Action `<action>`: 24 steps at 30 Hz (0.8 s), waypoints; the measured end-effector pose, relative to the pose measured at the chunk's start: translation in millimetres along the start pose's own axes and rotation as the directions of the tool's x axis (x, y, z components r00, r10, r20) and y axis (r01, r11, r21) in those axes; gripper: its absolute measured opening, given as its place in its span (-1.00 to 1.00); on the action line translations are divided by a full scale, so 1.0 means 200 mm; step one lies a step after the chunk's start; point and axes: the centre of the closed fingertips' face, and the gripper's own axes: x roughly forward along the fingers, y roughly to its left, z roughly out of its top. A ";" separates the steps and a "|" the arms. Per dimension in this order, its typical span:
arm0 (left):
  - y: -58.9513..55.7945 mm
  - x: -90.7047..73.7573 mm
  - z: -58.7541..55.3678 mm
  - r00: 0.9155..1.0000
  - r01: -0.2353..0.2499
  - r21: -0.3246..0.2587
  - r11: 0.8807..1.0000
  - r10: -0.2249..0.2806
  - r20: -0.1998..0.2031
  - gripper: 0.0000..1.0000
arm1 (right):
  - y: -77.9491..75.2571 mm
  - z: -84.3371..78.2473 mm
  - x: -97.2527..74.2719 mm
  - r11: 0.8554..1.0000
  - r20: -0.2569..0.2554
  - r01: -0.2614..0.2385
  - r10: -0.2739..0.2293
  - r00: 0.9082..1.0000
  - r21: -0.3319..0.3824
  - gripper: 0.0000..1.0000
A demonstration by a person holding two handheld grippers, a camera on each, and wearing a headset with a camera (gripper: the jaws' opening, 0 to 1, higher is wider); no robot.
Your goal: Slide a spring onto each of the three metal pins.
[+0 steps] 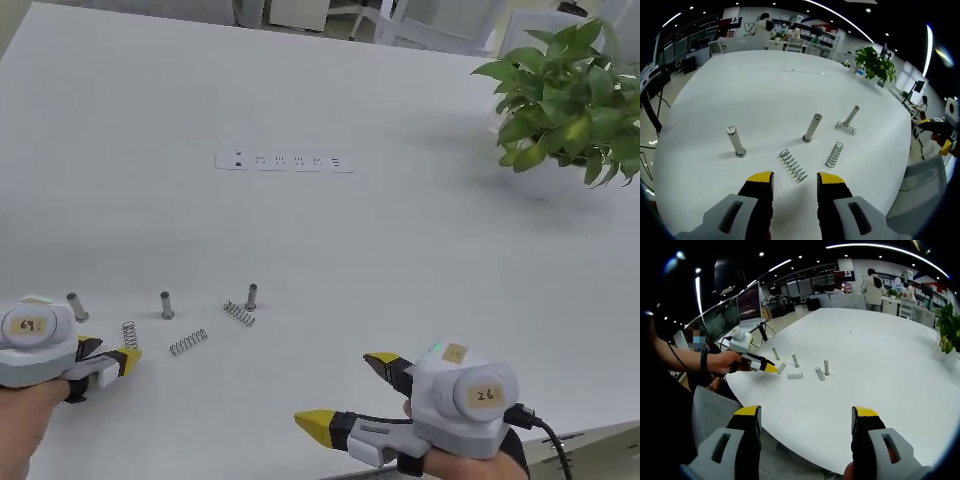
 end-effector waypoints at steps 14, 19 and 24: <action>-0.03 0.08 0.00 1.000 -0.007 0.004 1.000 0.007 -0.013 -0.54 | 0.01 -0.01 0.01 1.000 0.002 -0.007 0.007 1.000 0.010 0.45; -0.04 0.09 0.00 1.000 -0.017 0.010 1.000 0.017 -0.006 -0.62 | -0.01 -0.02 0.00 1.000 0.002 -0.004 0.004 1.000 0.016 0.45; -0.04 0.10 -0.01 0.999 -0.032 0.043 0.999 0.032 -0.015 -0.80 | -0.02 -0.02 0.00 1.000 0.003 -0.002 0.002 1.000 0.021 0.45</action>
